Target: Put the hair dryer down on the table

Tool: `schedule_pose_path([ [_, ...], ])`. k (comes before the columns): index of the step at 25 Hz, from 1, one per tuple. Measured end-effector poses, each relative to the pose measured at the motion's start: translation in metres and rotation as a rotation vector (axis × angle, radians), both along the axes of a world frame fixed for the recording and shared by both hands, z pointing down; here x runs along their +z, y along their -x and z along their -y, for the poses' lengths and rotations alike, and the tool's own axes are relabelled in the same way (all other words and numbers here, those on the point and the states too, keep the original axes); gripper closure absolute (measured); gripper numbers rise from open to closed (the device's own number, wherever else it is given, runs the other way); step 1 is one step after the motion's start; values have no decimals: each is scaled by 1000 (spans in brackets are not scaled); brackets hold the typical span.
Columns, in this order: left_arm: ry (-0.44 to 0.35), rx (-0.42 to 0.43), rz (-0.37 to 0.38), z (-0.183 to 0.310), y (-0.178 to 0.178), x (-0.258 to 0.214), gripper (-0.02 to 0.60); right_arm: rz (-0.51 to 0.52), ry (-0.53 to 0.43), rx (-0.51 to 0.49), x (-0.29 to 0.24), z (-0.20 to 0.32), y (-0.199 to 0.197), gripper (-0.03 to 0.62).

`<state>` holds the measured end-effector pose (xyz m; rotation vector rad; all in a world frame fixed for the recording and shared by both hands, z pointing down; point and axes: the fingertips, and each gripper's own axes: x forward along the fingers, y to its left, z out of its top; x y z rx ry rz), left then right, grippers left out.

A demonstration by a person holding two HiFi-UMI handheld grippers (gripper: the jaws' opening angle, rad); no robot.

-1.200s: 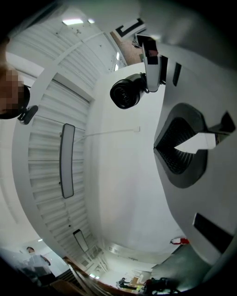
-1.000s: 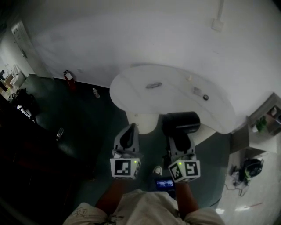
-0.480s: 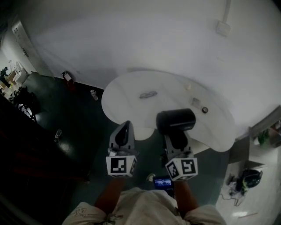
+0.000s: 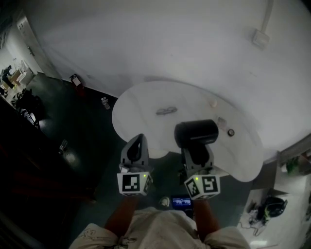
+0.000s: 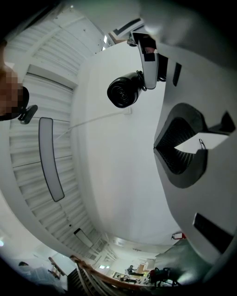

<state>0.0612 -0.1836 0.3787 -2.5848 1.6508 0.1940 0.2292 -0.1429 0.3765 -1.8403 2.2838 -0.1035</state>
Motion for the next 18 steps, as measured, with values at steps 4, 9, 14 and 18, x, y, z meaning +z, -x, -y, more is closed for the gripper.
schedule_pose_path([
  [4, 20, -1, 1, 32, 3, 3, 584, -3, 4, -13, 4, 35, 9, 361],
  [9, 35, -15, -12, 74, 16, 6, 584, -21, 20, -41, 8, 82, 28, 361],
  [14, 27, -42, -32, 110, 32, 5, 584, -36, 37, -74, 14, 127, 48, 362],
  [18, 28, -57, -18, 132, 47, 8, 584, -46, 56, -99, 23, 157, 66, 362],
])
